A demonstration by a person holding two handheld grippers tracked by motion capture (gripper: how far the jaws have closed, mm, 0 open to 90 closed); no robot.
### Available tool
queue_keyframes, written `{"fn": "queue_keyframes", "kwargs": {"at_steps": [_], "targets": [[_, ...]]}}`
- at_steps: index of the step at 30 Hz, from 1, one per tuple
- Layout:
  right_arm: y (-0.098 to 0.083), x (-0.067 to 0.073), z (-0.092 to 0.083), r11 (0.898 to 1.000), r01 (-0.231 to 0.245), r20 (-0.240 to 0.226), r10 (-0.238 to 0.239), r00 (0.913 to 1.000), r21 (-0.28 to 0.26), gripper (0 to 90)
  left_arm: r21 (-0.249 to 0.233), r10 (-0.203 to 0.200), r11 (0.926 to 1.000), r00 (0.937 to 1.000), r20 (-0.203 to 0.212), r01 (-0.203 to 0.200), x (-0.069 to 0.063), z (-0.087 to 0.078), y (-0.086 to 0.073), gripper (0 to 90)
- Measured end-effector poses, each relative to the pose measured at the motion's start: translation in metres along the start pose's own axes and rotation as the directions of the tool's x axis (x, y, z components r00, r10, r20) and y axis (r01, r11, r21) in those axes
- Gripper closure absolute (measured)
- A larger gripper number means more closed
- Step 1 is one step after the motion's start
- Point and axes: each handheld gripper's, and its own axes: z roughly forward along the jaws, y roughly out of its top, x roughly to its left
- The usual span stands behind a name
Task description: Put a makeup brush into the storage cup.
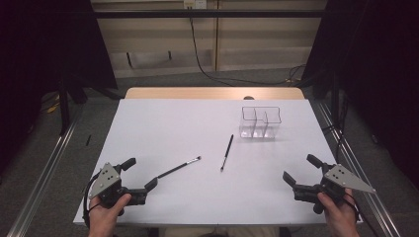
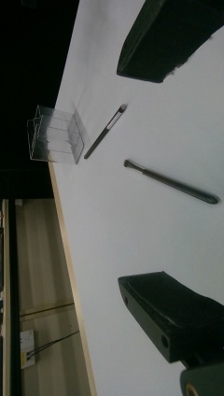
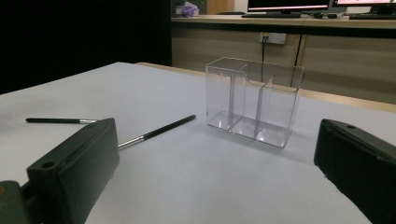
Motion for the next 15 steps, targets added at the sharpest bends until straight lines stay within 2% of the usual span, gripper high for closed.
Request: {"fn": "queue_keyframes", "kwargs": {"at_steps": [6, 15], "targets": [[-0.0012, -0.0029, 0.0006, 1.0, -0.024, -0.016, 0.024, 0.9996, 0.004, 0.0, 0.011, -0.002, 0.9999, 1.0, 0.006, 0.002, -0.0014, 0.0016, 0.0011, 2.5], [0.0, -0.0003, -0.0016, 1.0, -0.016, -0.03, 0.016, 0.9994, 0.004, 0.0, 0.021, -0.006, 0.9998, 0.9994, 0.035, 0.006, -0.002, 0.0001, 0.0036, 2.8]]}}
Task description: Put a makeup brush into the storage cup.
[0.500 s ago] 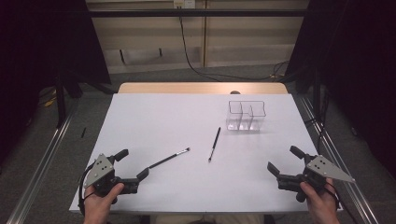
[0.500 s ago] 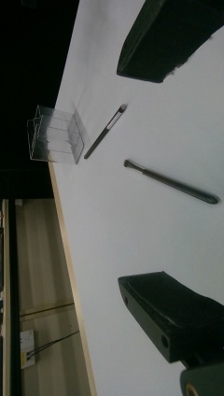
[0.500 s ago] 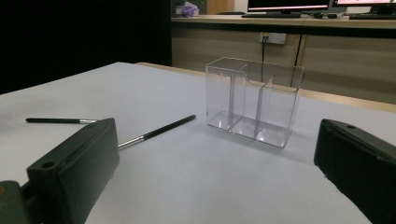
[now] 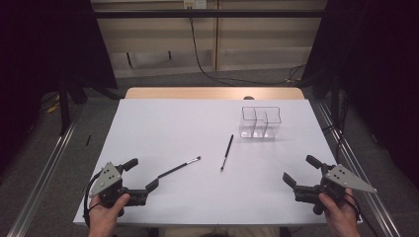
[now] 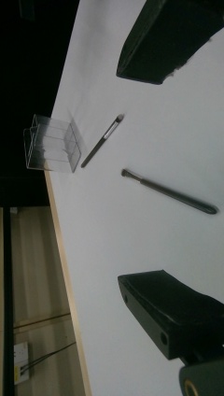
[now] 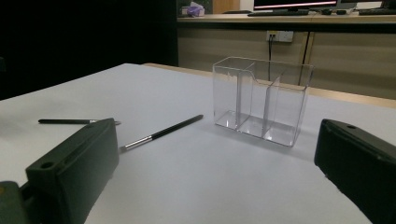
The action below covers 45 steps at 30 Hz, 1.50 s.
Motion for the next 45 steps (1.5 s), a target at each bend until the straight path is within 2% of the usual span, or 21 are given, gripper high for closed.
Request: {"fn": "queue_keyframes", "kwargs": {"at_steps": [3, 12, 18, 22, 23, 25, 31, 37, 40, 45], "targets": [[0.0, 0.001, 0.0, 1.0, -0.002, 0.0, 0.002, 1.0, -0.002, 0.0, -0.005, -0.002, 1.0, 0.9999, 0.014, 0.002, -0.002, 0.0, 0.003, 2.7], [0.0, 0.001, 0.002, 1.0, -0.014, 0.003, 0.014, 0.9999, 0.004, 0.0, 0.006, 0.008, 0.9999, 0.9998, 0.016, -0.008, -0.002, 0.008, 0.009, 2.0], [-0.001, 0.002, 0.001, 1.0, -0.007, -0.006, 0.007, 1.0, 0.006, 0.0, 0.003, 0.051, 0.9987, 0.9983, 0.029, -0.051, -0.007, 0.018, 0.019, 1.8], [-0.001, 0.002, 0.001, 1.0, -0.007, -0.005, 0.007, 1.0, 0.005, 0.0, 0.001, 0.046, 0.9989, 0.9984, 0.033, -0.046, -0.007, 0.021, 0.024, 1.5], [-0.001, 0.002, 0.001, 1.0, -0.012, -0.003, 0.012, 0.9999, 0.007, 0.0, 0.009, 0.056, 0.9984, 0.9979, 0.033, -0.056, -0.007, 0.023, 0.026, 1.4], [-0.001, 0.001, 0.002, 1.0, -0.016, -0.005, 0.016, 0.9999, 0.005, 0.0, -0.007, 0.047, 0.9989, 0.9978, 0.047, -0.047, -0.005, 0.025, 0.029, 1.6], [-0.001, 0.002, 0.002, 1.0, -0.009, 0.0, 0.009, 1.0, 0.012, 0.0, -0.007, 0.045, 0.999, 0.9962, 0.075, -0.045, -0.003, 0.035, 0.038, 2.8], [-0.001, 0.001, 0.002, 1.0, -0.008, -0.001, 0.008, 1.0, 0.011, 0.0, -0.016, 0.07, 0.9975, 0.9947, 0.076, -0.069, -0.003, 0.046, 0.045, 2.6], [-0.001, 0.001, 0.001, 1.0, -0.013, -0.001, 0.013, 0.9999, 0.01, 0.0, -0.003, 0.068, 0.9977, 0.994, 0.086, -0.068, -0.001, 0.05, 0.048, 2.3], [-0.001, 0.001, 0.001, 1.0, -0.01, -0.002, 0.01, 0.9999, 0.013, 0.0, 0.002, 0.021, 0.9998, 0.9938, 0.109, -0.021, 0.003, 0.061, 0.052, 2.7]]}}
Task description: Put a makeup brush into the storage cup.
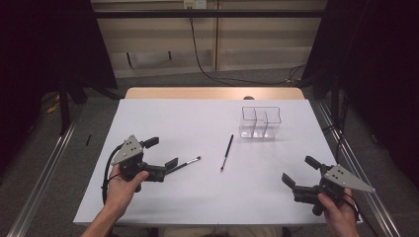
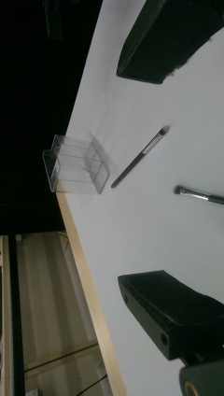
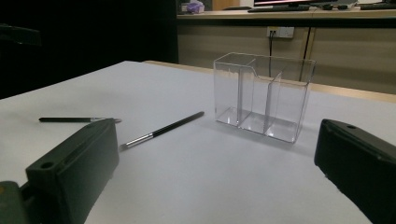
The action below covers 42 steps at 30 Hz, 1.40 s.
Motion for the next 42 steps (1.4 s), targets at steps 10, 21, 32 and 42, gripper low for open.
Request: {"fn": "queue_keyframes", "kwargs": {"at_steps": [10, 21, 32, 42], "targets": [[0.0, -0.001, 0.0, 1.0, -0.002, 0.0, 0.002, 1.0, 0.0, 0.0, 0.006, 0.012, 0.9999, 0.9999, -0.004, -0.012, 0.004, 0.013, 0.003, 2.9], [0.0, -0.001, 0.0, 1.0, -0.004, 0.001, 0.004, 1.0, 0.002, 0.0, 0.039, 0.006, 0.9992, 1.0, 0.001, -0.006, 0.01, 0.03, 0.01, 2.9], [0.0, -0.001, 0.0, 1.0, -0.003, -0.001, 0.003, 1.0, 0.001, 0.0, 0.012, -0.01, 0.9999, 0.9993, -0.035, 0.01, 0.02, 0.049, 0.02, 2.9], [-0.001, -0.001, 0.0, 1.0, -0.003, -0.006, 0.003, 1.0, 0.008, 0.0, 0.128, -0.01, 0.9917, 0.9996, -0.027, 0.014, 0.026, 0.06, 0.029, 4.8]]}}
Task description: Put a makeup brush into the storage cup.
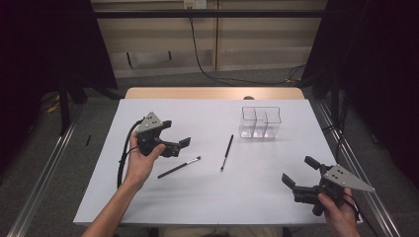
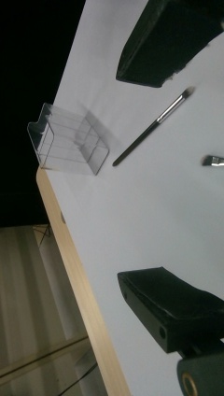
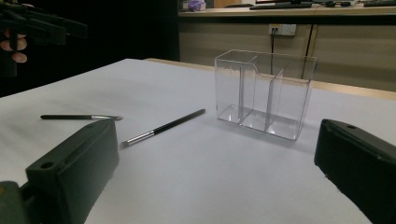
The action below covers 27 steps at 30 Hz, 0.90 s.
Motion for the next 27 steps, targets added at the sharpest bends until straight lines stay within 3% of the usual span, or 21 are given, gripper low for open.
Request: {"fn": "queue_keyframes", "kwargs": {"at_steps": [5, 6, 10, 11, 12, 15, 16, 17, 19, 20, 21, 22, 23, 24, 25, 26, 27], "targets": [[0.0, 0.0, 0.0, 1.0, -0.002, -0.001, 0.002, 1.0, 0.001, 0.0, 0.06, -0.005, 0.9982, 0.9997, 0.025, 0.003, 0.004, 0.0, 0.003, 5.3], [0.0, 0.0, 0.0, 1.0, -0.004, -0.001, 0.004, 1.0, 0.0, 0.0, 0.106, -0.013, 0.9943, 0.9984, 0.056, 0.007, 0.007, 0.0, 0.006, 5.6], [0.0, 0.0, 0.001, 1.0, -0.003, -0.001, 0.003, 1.0, 0.002, 0.0, 0.133, -0.014, 0.9911, 0.9985, 0.052, 0.007, 0.006, -0.002, 0.012, 6.0], [0.0, 0.0, 0.001, 1.0, 0.0, -0.001, 0.0, 1.0, 0.003, 0.0, 0.179, -0.017, 0.9839, 0.9967, 0.08, 0.003, 0.006, -0.003, 0.017, 6.0], [0.0, 0.0, 0.001, 1.0, 0.0, -0.002, 0.0, 1.0, 0.003, 0.0, 0.179, -0.017, 0.9839, 0.9967, 0.08, 0.003, 0.006, -0.003, 0.017, 6.0], [0.0, 0.0, 0.001, 1.0, 0.001, -0.004, -0.001, 1.0, 0.005, 0.0, 0.224, -0.019, 0.9747, 0.9961, 0.086, -0.001, 0.007, -0.003, 0.021, 6.0], [-0.001, 0.0, 0.001, 1.0, 0.002, -0.003, -0.002, 1.0, 0.009, 0.0, 0.245, -0.044, 0.9694, 0.9949, 0.091, 0.02, 0.009, -0.001, 0.021, 5.7], [-0.001, 0.0, 0.001, 1.0, 0.002, -0.003, -0.002, 1.0, 0.009, 0.0, 0.245, -0.044, 0.9694, 0.9949, 0.091, 0.02, 0.009, -0.001, 0.021, 5.7], [0.0, 0.0, 0.0, 1.0, 0.003, -0.004, -0.002, 1.0, 0.008, 0.0, 0.309, -0.015, 0.9511, 0.9974, 0.07, -0.008, 0.01, 0.002, 0.021, 5.7], [0.0, 0.0, 0.0, 1.0, 0.003, -0.004, -0.003, 1.0, 0.008, 0.0, 0.331, -0.024, 0.9435, 0.9971, 0.072, -0.001, 0.01, 0.003, 0.02, 5.7], [0.0, 0.0, 0.0, 1.0, 0.003, -0.004, -0.003, 1.0, 0.008, 0.0, 0.331, -0.024, 0.9435, 0.9971, 0.072, -0.001, 0.01, 0.003, 0.02, 5.7], [-0.001, 0.0, 0.001, 1.0, 0.002, -0.005, -0.002, 1.0, 0.009, 0.0, 0.379, -0.018, 0.9255, 0.997, 0.076, -0.012, 0.01, 0.006, 0.018, 5.7], [-0.001, 0.0, 0.001, 1.0, 0.002, -0.005, -0.002, 1.0, 0.009, 0.0, 0.379, -0.018, 0.9255, 0.997, 0.076, -0.012, 0.01, 0.006, 0.018, 5.7], [0.0, 0.0, 0.001, 1.0, 0.004, -0.006, -0.004, 1.0, 0.009, 0.0, 0.433, -0.014, 0.9013, 0.9972, 0.074, -0.019, 0.011, 0.009, 0.016, 5.6], [0.0, 0.0, 0.001, 1.0, 0.004, -0.006, -0.004, 1.0, 0.009, 0.0, 0.433, -0.014, 0.9013, 0.9972, 0.074, -0.019, 0.011, 0.009, 0.016, 5.4], [0.0, 0.0, 0.001, 1.0, 0.004, -0.006, -0.004, 1.0, 0.01, 0.0, 0.452, -0.004, 0.8915, 0.9981, 0.061, -0.024, 0.011, 0.011, 0.014, 5.4], [0.0, 0.001, 0.001, 1.0, 0.004, -0.008, -0.004, 1.0, 0.008, 0.0, 0.494, -0.004, 0.869, 0.9975, 0.07, -0.031, 0.013, 0.014, 0.012, 4.7]]}}
